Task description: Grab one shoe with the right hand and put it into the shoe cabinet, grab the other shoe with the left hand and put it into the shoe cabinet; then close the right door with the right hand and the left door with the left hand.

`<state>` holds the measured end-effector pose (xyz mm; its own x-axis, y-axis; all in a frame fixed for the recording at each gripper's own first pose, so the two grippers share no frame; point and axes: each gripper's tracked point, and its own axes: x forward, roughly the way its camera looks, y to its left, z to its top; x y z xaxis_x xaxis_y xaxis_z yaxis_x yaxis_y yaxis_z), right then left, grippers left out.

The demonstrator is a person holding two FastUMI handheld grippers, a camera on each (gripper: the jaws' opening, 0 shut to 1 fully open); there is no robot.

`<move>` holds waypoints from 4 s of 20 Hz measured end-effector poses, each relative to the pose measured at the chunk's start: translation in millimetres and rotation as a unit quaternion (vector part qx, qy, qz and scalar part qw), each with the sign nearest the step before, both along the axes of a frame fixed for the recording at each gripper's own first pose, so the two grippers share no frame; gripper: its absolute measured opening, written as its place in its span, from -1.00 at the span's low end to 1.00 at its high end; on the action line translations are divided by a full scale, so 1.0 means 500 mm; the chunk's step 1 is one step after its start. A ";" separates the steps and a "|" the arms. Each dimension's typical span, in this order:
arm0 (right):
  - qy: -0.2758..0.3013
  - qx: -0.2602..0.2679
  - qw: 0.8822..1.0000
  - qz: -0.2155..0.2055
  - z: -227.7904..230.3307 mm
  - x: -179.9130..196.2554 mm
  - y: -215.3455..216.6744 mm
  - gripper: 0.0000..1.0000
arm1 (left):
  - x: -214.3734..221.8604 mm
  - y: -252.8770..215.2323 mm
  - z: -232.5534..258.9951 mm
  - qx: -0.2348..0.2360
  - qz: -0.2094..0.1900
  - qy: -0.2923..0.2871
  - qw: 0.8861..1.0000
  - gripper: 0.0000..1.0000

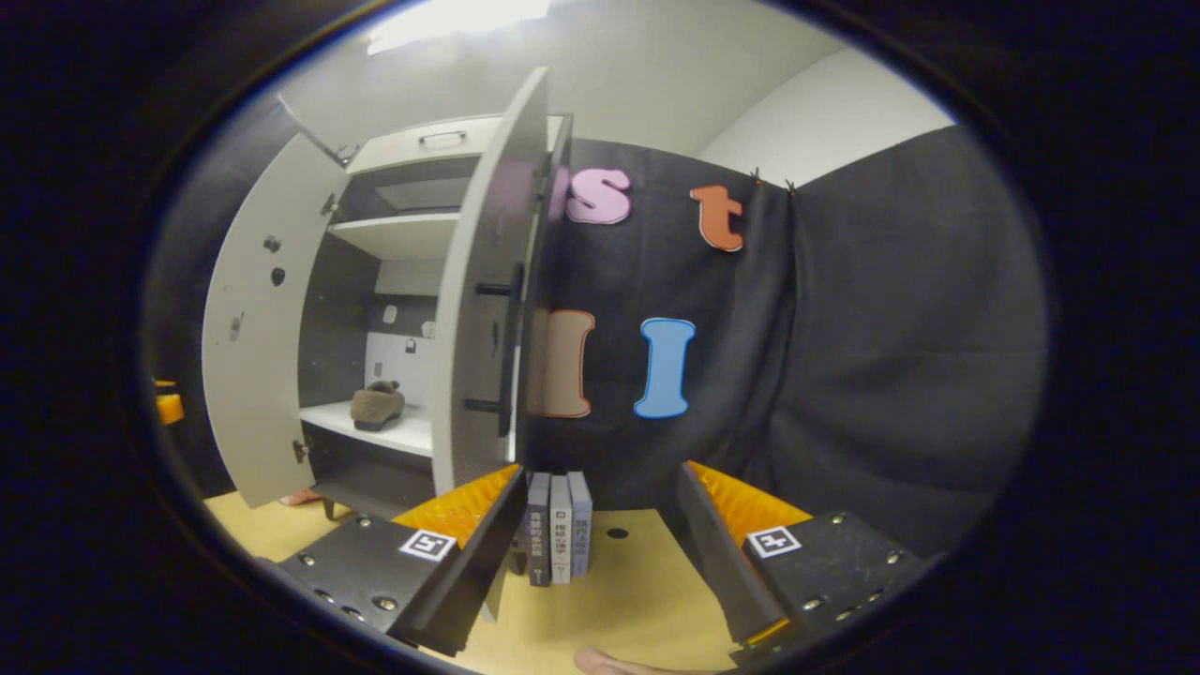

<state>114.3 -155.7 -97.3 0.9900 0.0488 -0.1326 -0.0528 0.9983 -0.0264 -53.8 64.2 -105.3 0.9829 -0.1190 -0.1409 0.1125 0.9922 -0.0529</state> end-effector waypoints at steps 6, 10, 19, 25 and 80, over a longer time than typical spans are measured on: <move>0.008 0.038 0.998 -0.055 0.005 0.121 -0.145 0.96 | -0.039 0.008 0.051 -0.005 -0.006 -0.042 0.999 0.94; 0.036 0.104 0.992 -0.062 0.003 0.189 -0.157 0.95 | -0.049 0.010 0.054 -0.005 -0.017 -0.046 0.999 0.94; 0.051 0.047 0.998 -0.011 0.023 0.235 -0.070 0.99 | -0.032 0.062 0.003 -0.024 0.007 -0.014 1.000 0.89; 0.055 0.006 0.996 0.070 0.037 0.215 0.068 0.99 | -0.026 0.081 -0.022 -0.028 0.012 0.000 1.000 0.92; -0.050 0.059 0.987 0.140 0.090 -0.062 0.388 0.93 | 0.264 0.569 0.103 0.030 0.156 0.005 0.987 0.86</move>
